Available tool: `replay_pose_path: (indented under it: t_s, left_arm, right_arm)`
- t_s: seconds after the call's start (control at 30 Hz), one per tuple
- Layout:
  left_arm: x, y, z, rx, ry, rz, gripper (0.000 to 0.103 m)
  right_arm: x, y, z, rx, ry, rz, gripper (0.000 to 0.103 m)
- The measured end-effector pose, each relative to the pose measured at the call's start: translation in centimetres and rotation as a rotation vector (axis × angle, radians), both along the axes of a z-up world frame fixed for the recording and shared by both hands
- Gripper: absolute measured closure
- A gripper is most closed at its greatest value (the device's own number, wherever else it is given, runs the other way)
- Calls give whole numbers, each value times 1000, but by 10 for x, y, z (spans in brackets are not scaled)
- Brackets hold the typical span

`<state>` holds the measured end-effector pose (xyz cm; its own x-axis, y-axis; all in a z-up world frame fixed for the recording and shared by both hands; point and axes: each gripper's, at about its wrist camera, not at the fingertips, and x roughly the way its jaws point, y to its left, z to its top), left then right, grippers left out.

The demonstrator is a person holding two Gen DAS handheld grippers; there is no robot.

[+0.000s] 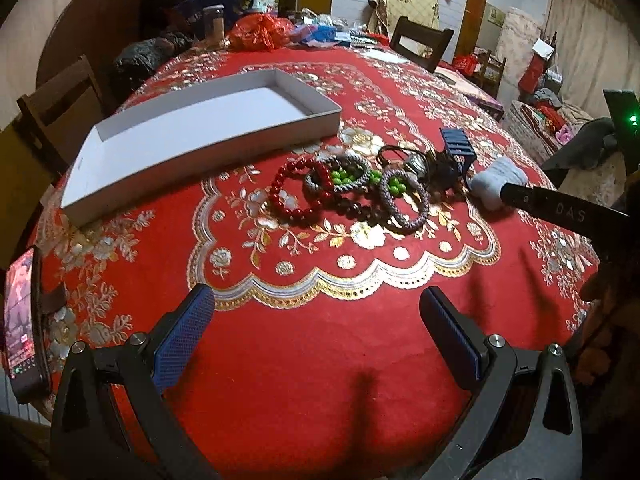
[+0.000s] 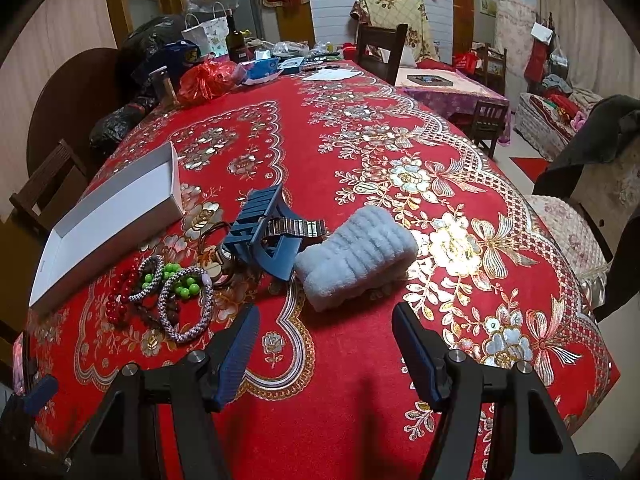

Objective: Organize jewelry

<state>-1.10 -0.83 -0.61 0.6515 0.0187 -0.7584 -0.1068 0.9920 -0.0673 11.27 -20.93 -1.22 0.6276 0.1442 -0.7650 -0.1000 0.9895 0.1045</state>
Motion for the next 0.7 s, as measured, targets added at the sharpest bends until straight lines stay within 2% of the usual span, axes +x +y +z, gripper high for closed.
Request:
replay_pose_path:
  t_s: [0.27,0.4,0.7]
  left_arm:
    - [-5,-8,7,4,-33,-49,1]
    - [-3,-7,8,7,-36,-42,1]
    - [-9,-8,11,78,-115,-34,1]
  right_arm:
    - [-2,2,1,1,-6,11,37]
    - [-2,1,2,3,-9,4,37]
    - [-2,3,1,-4,-7,7,37]
